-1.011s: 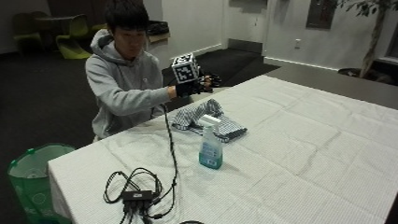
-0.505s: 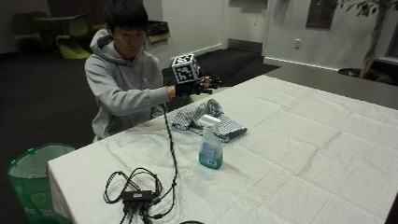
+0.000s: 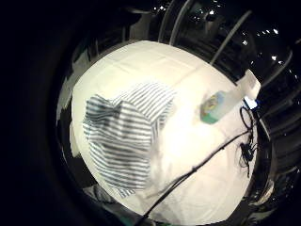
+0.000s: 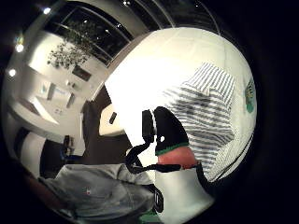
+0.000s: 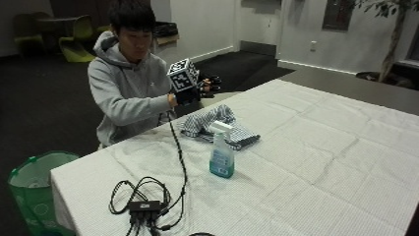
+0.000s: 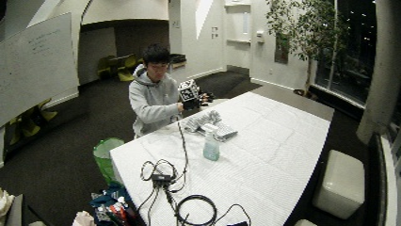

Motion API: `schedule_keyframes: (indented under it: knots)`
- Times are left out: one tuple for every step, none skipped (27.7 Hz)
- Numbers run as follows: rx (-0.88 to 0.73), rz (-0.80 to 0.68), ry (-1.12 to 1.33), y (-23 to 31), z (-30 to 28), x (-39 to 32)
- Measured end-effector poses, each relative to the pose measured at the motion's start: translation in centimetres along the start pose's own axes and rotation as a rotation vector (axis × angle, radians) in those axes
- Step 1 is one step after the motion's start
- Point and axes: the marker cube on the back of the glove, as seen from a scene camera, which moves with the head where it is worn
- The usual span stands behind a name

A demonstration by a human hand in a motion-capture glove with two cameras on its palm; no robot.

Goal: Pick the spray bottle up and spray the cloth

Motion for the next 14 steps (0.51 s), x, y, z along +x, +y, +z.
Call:
schedule_keyframes:
  knots:
    - [0.018, 0.006, -0.004, 0.4, -0.2, 0.3]
    - [0.036, 0.013, -0.006, 0.8, -0.3, 0.6]
    - [0.054, 0.022, -0.008, 1.1, -0.5, 1.0]
    - [0.070, 0.032, -0.010, 1.5, -0.7, 1.3]
    - [0.086, 0.043, -0.013, 1.9, -0.9, 1.7]
    - [0.101, 0.057, -0.017, 2.3, -1.0, 2.1]
    - [0.118, 0.072, -0.021, 2.6, -1.2, 2.6]
    - [0.137, 0.089, -0.024, 2.9, -1.3, 3.1]
    - [0.157, 0.106, -0.028, 3.2, -1.4, 3.6]
    - [0.179, 0.124, -0.031, 3.5, -1.5, 4.2]
    - [0.203, 0.143, -0.036, 3.8, -1.6, 4.9]
    - [0.226, 0.162, -0.041, 4.1, -1.7, 5.7]
    - [0.249, 0.181, -0.048, 4.4, -1.8, 6.6]
    - [0.273, 0.200, -0.055, 4.7, -1.9, 7.4]
